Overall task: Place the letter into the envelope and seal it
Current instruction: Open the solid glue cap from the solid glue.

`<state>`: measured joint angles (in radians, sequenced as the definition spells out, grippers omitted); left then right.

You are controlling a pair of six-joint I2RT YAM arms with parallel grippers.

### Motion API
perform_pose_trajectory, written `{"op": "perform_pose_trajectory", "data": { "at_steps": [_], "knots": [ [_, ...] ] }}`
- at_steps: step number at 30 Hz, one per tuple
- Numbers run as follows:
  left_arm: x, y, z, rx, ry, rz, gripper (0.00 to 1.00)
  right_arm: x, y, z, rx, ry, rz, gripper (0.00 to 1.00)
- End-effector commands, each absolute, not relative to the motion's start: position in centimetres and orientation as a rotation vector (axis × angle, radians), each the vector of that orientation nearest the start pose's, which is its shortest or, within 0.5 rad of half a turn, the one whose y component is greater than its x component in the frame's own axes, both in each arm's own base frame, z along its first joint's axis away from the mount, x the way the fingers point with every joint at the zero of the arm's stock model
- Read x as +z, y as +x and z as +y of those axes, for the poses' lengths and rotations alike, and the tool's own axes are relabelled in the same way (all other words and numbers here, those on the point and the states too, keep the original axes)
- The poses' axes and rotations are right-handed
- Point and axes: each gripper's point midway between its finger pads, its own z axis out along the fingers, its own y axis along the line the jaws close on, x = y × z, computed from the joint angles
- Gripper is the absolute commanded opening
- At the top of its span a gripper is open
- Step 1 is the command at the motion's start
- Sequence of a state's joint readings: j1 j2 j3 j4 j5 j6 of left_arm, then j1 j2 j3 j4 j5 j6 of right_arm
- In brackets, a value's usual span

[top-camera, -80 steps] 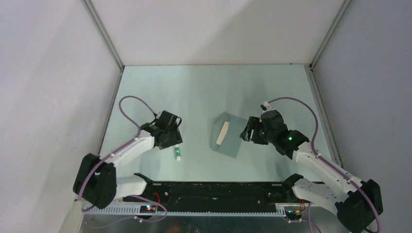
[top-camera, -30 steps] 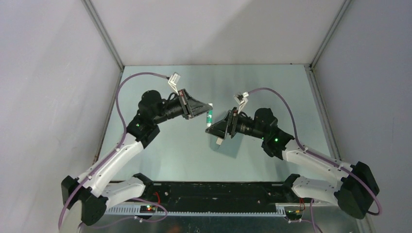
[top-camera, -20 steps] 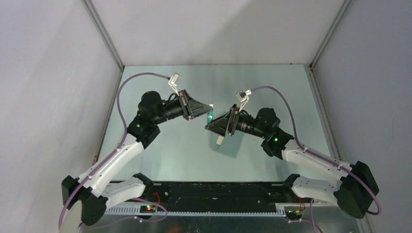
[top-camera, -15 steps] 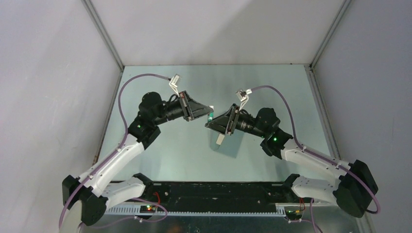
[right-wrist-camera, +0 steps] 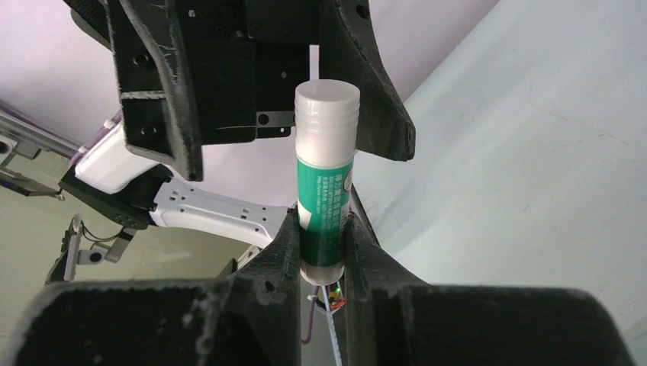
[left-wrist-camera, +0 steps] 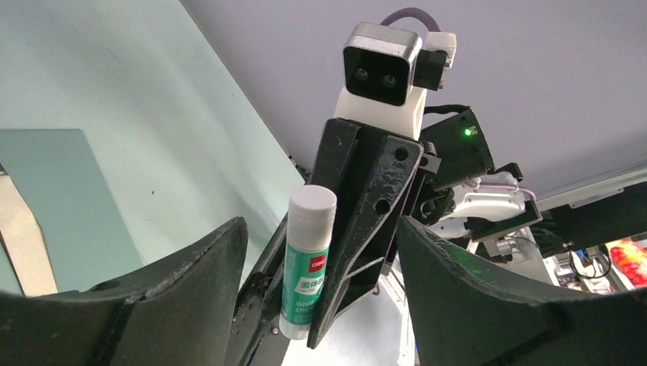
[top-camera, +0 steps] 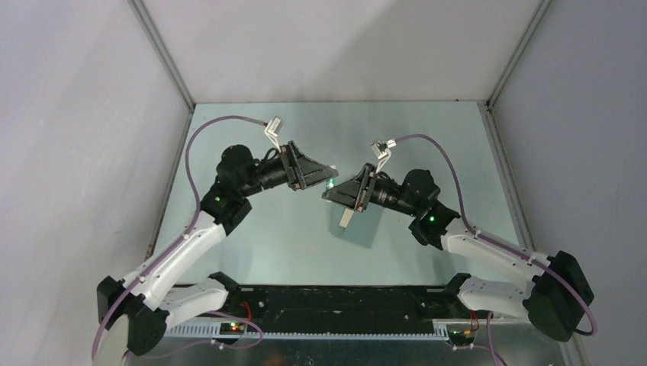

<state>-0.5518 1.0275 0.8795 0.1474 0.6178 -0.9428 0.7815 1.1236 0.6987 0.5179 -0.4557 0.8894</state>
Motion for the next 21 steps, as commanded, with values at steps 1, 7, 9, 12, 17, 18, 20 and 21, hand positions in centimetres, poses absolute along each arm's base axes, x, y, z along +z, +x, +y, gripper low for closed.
{"op": "perform_pose_trajectory", "data": {
  "at_steps": [1, 7, 9, 12, 17, 18, 20, 21],
  "knots": [
    [34.3, 21.1, -28.6, -1.616, 0.241, 1.805, 0.77, 32.3, 18.8, 33.5, 1.627, -0.362, 1.619, 0.00],
    [34.1, 21.5, -29.0, -1.520, 0.283, 1.845, 0.68, 32.2, 18.5, 33.6, 1.638, -0.372, 1.625, 0.00],
    [34.3, 21.6, -29.2, -1.501, 0.295, 1.848, 0.67, 32.1, 18.5, 33.6, 1.642, -0.376, 1.626, 0.00],
    [34.1, 21.9, -29.4, -1.492, 0.286, 1.868, 0.62, 32.1, 18.4, 33.7, 1.649, -0.382, 1.626, 0.00],
    [35.4, 22.0, -29.5, -1.510, 0.279, 1.823, 0.49, 31.9, 18.4, 33.9, 1.655, -0.376, 1.637, 0.00],
    [35.6, 21.9, -29.5, -1.518, 0.280, 1.815, 0.44, 31.8, 18.5, 33.9, 1.654, -0.374, 1.640, 0.00],
    [36.0, 21.7, -29.7, -1.540, 0.291, 1.806, 0.38, 31.7, 18.5, 33.9, 1.655, -0.366, 1.650, 0.00],
    [36.1, 21.7, -29.8, -1.548, 0.295, 1.802, 0.37, 31.6, 18.6, 33.9, 1.655, -0.364, 1.652, 0.00]
  ]
}}
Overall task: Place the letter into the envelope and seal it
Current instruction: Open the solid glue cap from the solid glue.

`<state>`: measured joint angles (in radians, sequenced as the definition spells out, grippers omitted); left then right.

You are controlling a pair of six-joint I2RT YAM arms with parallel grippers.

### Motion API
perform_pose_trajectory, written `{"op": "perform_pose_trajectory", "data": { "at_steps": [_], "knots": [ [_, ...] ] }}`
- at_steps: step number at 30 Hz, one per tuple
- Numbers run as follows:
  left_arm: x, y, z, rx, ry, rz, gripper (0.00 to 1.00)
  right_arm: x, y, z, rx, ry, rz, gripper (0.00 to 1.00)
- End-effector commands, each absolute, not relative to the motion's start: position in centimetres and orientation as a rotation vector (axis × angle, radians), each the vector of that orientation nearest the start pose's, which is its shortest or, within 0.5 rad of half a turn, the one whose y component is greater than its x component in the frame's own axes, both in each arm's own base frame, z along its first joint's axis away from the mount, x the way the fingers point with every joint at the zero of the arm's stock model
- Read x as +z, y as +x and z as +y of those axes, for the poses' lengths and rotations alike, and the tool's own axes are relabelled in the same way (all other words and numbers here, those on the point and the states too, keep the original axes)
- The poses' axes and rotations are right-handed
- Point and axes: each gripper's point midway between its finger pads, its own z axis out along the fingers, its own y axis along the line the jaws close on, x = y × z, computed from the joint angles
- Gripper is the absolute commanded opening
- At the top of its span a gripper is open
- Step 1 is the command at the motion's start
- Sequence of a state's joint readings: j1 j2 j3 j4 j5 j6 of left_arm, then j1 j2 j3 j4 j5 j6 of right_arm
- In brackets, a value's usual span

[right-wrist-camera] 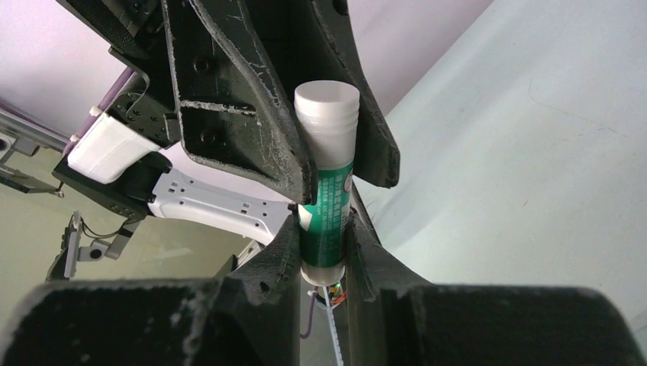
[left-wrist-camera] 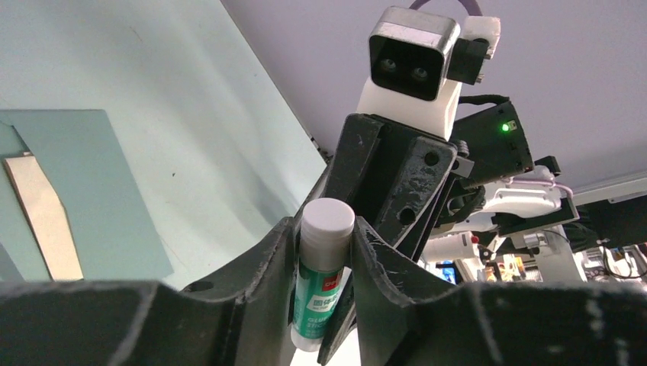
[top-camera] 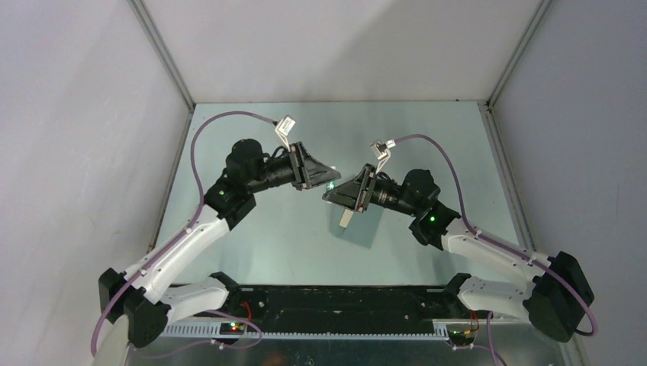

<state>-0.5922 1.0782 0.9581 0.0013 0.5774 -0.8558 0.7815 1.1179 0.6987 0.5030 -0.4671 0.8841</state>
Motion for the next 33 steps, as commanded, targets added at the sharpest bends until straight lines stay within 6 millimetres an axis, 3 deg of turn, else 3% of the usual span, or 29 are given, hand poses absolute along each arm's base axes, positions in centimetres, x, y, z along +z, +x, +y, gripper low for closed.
{"op": "perform_pose_trajectory", "data": {
  "at_steps": [1, 3, 6, 9, 11, 13, 15, 16, 22, 26, 28, 29, 31, 33],
  "knots": [
    [36.1, 21.6, -29.9, -1.558, 0.300, 1.805, 0.33, 31.6, 18.6, 33.9, 1.655, -0.361, 1.653, 0.00],
    [36.1, 21.5, -29.9, -1.562, 0.302, 1.808, 0.25, 31.4, 18.8, 33.9, 1.646, -0.354, 1.666, 0.00],
    [36.1, 21.6, -29.9, -1.558, 0.299, 1.807, 0.24, 31.2, 18.8, 34.1, 1.640, -0.362, 1.693, 0.00],
    [36.1, 21.6, -29.9, -1.555, 0.295, 1.810, 0.44, 30.7, 18.8, 34.3, 1.638, -0.370, 1.717, 0.00],
    [36.2, 21.7, -29.8, -1.552, 0.291, 1.810, 0.49, 30.6, 18.7, 34.3, 1.635, -0.372, 1.722, 0.00],
    [36.6, 21.6, -29.6, -1.549, 0.285, 1.793, 0.46, 30.5, 18.8, 34.2, 1.631, -0.372, 1.724, 0.00],
    [37.0, 21.6, -29.5, -1.552, 0.279, 1.777, 0.40, 30.6, 18.7, 34.2, 1.631, -0.375, 1.720, 0.00],
    [37.1, 21.5, -29.5, -1.553, 0.280, 1.774, 0.32, 30.5, 18.7, 34.2, 1.630, -0.375, 1.721, 0.00],
    [37.0, 21.5, -29.5, -1.547, 0.286, 1.784, 0.17, 30.7, 18.9, 34.2, 1.628, -0.369, 1.714, 0.00],
    [36.9, 21.8, -29.3, -1.526, 0.267, 1.786, 0.14, 30.0, 18.8, 34.3, 1.618, -0.373, 1.746, 0.00],
    [37.1, 21.9, -29.1, -1.515, 0.263, 1.782, 0.19, 29.5, 18.8, 34.2, 1.608, -0.375, 1.764, 0.00],
    [37.2, 22.0, -29.0, -1.510, 0.262, 1.779, 0.28, 29.4, 18.8, 34.2, 1.604, -0.374, 1.770, 0.00],
    [37.3, 22.1, -29.0, -1.508, 0.261, 1.779, 0.36, 29.3, 18.9, 34.1, 1.596, -0.369, 1.776, 0.00],
    [37.4, 22.1, -29.0, -1.512, 0.265, 1.778, 0.37, 29.5, 18.9, 34.1, 1.595, -0.367, 1.769, 0.00]
  ]
}}
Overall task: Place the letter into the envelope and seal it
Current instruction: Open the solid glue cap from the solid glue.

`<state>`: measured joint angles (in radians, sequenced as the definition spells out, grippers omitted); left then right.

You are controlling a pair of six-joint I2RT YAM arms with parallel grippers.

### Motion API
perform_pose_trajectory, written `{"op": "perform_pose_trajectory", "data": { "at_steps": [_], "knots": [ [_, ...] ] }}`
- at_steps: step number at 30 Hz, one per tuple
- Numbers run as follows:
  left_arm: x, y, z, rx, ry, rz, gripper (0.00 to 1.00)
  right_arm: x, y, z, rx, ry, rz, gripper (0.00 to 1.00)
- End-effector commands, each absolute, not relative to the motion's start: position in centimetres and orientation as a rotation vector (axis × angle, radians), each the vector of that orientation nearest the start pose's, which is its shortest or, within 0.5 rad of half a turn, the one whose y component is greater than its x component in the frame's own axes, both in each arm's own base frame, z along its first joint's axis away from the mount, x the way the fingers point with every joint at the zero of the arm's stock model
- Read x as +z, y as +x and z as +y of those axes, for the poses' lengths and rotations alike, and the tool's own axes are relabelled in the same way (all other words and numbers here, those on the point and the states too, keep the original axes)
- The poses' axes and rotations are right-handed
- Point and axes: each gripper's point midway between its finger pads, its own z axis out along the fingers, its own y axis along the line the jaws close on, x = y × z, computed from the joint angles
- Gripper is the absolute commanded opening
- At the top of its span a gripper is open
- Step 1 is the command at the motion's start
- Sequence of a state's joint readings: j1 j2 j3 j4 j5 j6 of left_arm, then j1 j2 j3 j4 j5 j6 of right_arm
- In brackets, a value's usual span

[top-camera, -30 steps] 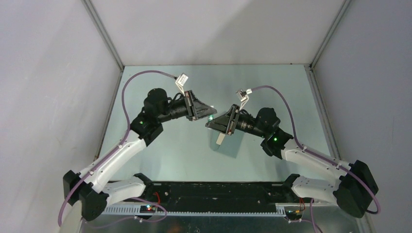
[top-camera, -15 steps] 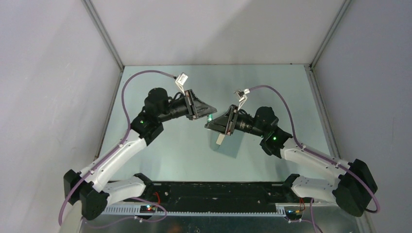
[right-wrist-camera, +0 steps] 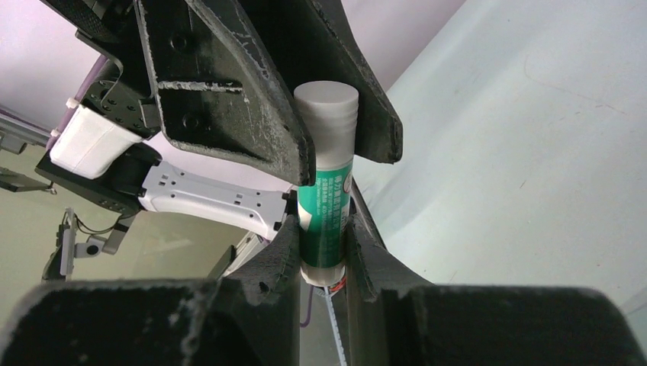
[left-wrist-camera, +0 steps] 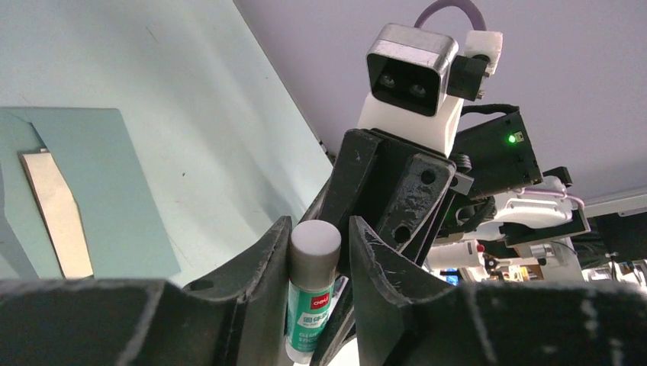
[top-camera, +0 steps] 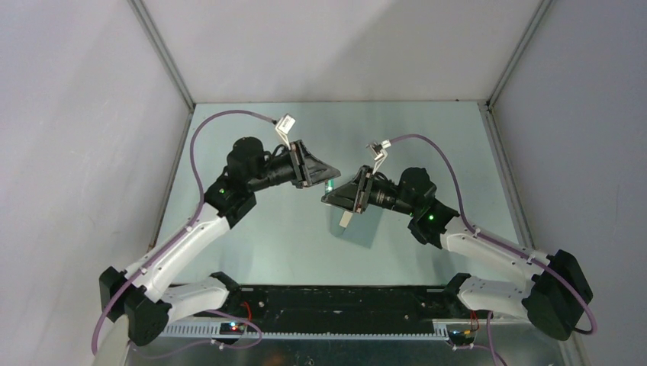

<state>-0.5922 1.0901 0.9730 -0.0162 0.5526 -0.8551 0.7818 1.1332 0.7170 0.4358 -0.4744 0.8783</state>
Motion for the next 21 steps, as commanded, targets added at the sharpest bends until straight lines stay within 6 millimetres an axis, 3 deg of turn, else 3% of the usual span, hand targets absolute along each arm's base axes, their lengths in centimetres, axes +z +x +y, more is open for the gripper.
{"op": "perform_pose_trajectory", "data": {
  "at_steps": [1, 5, 7, 10, 11, 21],
  "knots": [
    [37.4, 22.1, -29.1, -1.513, 0.266, 1.778, 0.37, 29.5, 19.0, 34.0, 1.592, -0.367, 1.767, 0.00],
    [37.5, 22.0, -29.0, -1.518, 0.266, 1.774, 0.33, 29.5, 19.0, 34.0, 1.590, -0.363, 1.767, 0.00],
    [37.5, 22.0, -29.0, -1.516, 0.265, 1.775, 0.25, 29.4, 19.0, 34.1, 1.589, -0.362, 1.769, 0.00],
    [37.3, 22.0, -28.9, -1.509, 0.260, 1.781, 0.04, 29.4, 19.1, 34.1, 1.587, -0.363, 1.768, 0.00],
    [37.2, 22.0, -28.8, -1.503, 0.257, 1.783, 0.02, 29.4, 19.1, 34.1, 1.587, -0.364, 1.769, 0.00],
    [37.1, 24.1, -26.3, -1.415, 0.170, 1.788, 0.00, 26.9, 17.5, 34.1, 1.546, -0.430, 1.880, 0.00]
  ]
}}
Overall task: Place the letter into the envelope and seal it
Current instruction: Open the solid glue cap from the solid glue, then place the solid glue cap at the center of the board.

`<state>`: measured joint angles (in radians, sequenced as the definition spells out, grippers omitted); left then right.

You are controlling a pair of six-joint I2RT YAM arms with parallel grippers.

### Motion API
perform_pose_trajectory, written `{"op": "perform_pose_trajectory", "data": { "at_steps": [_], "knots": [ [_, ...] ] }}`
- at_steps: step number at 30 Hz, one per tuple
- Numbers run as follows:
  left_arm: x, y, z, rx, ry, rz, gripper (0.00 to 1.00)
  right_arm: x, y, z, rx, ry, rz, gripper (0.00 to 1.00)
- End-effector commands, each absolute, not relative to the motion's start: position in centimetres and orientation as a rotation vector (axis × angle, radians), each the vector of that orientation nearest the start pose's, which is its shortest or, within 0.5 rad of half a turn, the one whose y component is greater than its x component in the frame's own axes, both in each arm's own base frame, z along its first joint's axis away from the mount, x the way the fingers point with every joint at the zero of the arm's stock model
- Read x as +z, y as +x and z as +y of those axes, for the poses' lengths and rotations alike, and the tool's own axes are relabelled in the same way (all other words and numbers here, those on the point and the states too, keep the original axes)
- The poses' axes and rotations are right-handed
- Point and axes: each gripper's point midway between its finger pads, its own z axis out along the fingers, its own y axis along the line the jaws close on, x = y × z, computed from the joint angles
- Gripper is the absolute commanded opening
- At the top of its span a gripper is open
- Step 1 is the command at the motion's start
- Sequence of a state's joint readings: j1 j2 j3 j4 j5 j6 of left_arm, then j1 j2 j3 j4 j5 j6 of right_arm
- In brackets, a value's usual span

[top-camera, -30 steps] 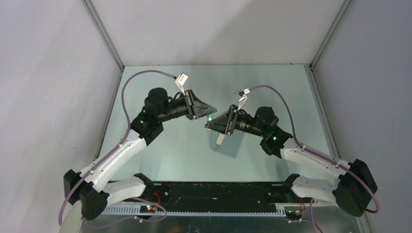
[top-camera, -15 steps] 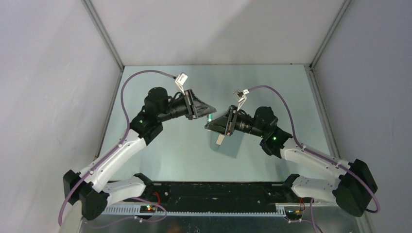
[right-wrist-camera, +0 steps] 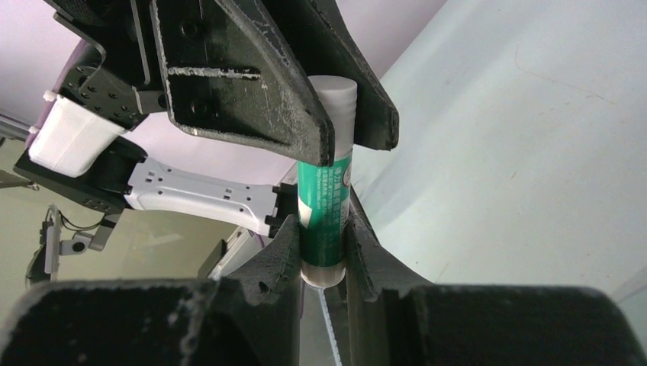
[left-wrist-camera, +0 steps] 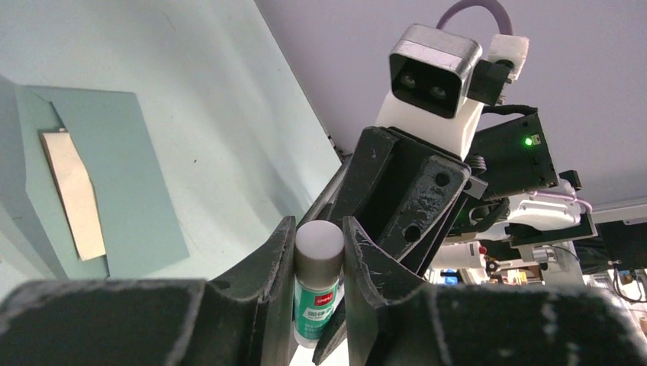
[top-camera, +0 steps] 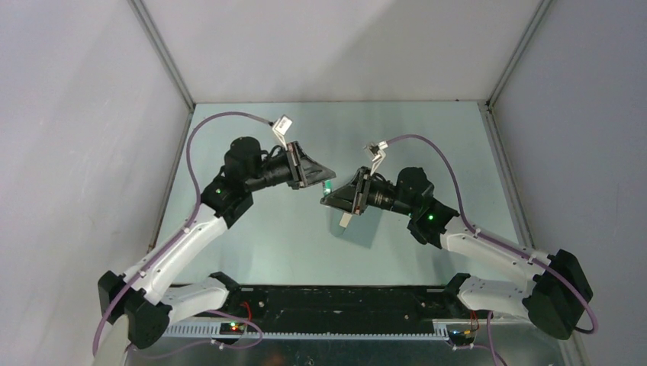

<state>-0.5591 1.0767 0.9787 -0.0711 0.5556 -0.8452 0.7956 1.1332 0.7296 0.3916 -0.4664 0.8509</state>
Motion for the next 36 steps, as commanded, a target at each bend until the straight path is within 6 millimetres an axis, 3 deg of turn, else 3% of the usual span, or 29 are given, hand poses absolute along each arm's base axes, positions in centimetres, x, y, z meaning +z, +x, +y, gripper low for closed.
{"op": "perform_pose_trajectory", "data": {
  "at_steps": [1, 9, 13, 15, 16, 17, 18, 19, 20, 24, 31, 36],
  "knots": [
    [37.2, 24.4, -26.0, -1.405, 0.162, 1.787, 0.00, 26.4, 17.0, 34.1, 1.541, -0.439, 1.906, 0.00],
    [38.4, 25.8, -25.5, -1.391, 0.131, 1.750, 0.00, 25.0, 15.7, 33.7, 1.534, -0.438, 1.948, 0.00],
    [37.7, 26.7, -25.2, -1.350, 0.106, 1.777, 0.00, 24.9, 15.8, 33.4, 1.506, -0.426, 1.953, 0.00],
    [35.9, 28.4, -24.2, -1.250, 0.034, 1.848, 0.00, 24.7, 15.9, 32.9, 1.481, -0.413, 1.960, 0.00],
    [32.8, 30.0, -23.0, -1.129, -0.068, 1.956, 0.00, 24.2, 16.2, 32.6, 1.457, -0.392, 1.977, 0.00],
    [32.3, 30.8, -22.3, -1.045, -0.081, 1.979, 0.00, 24.4, 16.2, 32.3, 1.452, -0.384, 1.969, 0.00],
    [28.4, 32.2, -20.7, -0.885, -0.174, 2.109, 0.00, 23.9, 16.5, 31.8, 1.432, -0.363, 1.982, 0.00],
    [27.8, 33.1, -19.8, -0.789, -0.188, 2.137, 0.00, 24.2, 16.5, 31.5, 1.428, -0.356, 1.975, 0.00],
    [24.5, 34.0, -18.1, -0.621, -0.262, 2.231, 0.00, 23.6, 16.8, 31.0, 1.407, -0.334, 1.995, 0.00],
    [18.8, 36.3, -15.0, -0.304, -0.354, 2.331, 0.00, 24.0, 16.9, 29.2, 1.363, -0.298, 1.987, 0.00],
    [12.7, 38.1, -12.0, 0.058, -0.426, 2.512, 0.00, 23.7, 16.9, 27.2, 1.300, -0.255, 2.012, 0.00],
    [12.2, 39.4, -10.3, 0.167, -0.453, 2.412, 0.00, 23.4, 16.8, 27.1, 1.301, -0.258, 2.019, 0.00]
  ]
}}
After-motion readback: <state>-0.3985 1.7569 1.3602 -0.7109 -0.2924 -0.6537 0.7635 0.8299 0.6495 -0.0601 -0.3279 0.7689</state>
